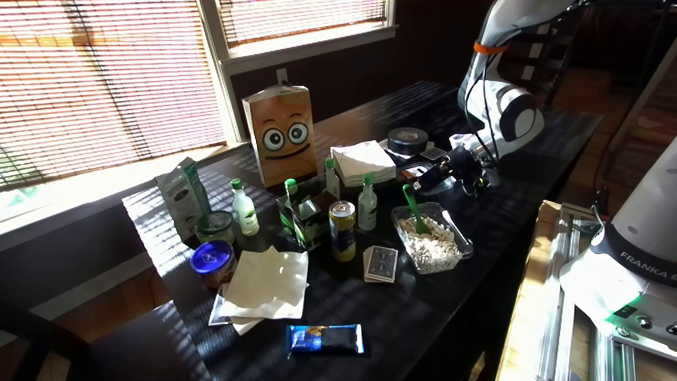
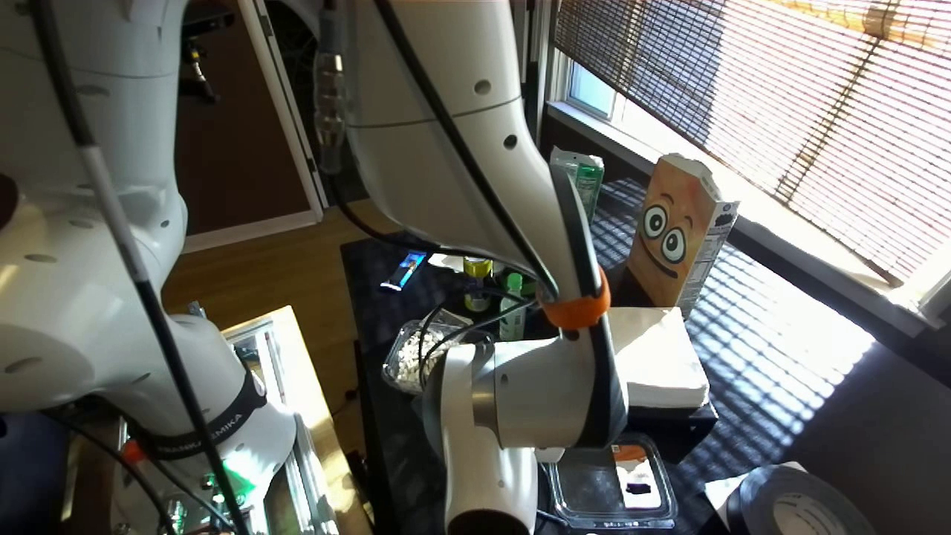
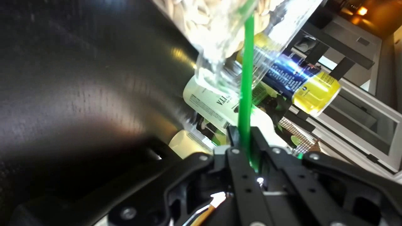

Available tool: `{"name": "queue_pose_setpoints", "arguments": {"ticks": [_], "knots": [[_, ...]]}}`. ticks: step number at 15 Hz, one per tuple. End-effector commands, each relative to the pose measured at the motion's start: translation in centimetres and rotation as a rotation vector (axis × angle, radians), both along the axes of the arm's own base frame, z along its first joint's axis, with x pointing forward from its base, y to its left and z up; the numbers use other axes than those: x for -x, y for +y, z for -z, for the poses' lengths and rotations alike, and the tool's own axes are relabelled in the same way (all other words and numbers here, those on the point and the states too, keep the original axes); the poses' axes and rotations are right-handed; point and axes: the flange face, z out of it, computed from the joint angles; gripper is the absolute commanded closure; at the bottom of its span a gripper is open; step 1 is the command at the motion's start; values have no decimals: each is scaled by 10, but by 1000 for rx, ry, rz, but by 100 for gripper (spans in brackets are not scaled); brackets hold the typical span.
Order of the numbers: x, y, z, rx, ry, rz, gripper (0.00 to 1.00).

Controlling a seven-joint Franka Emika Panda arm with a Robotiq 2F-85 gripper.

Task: Scoop up some seeds out of the lunch box and put them on the lid

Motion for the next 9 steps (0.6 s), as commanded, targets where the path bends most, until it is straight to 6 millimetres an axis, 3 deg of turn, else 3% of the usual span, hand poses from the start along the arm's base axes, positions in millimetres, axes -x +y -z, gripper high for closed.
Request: {"name": "queue_pose_setpoints", "arguments": {"ticks": [1, 9], "knots": [[4, 6, 8, 8, 124, 56, 97], [-1, -3, -2, -100, 237, 133, 97]]}}
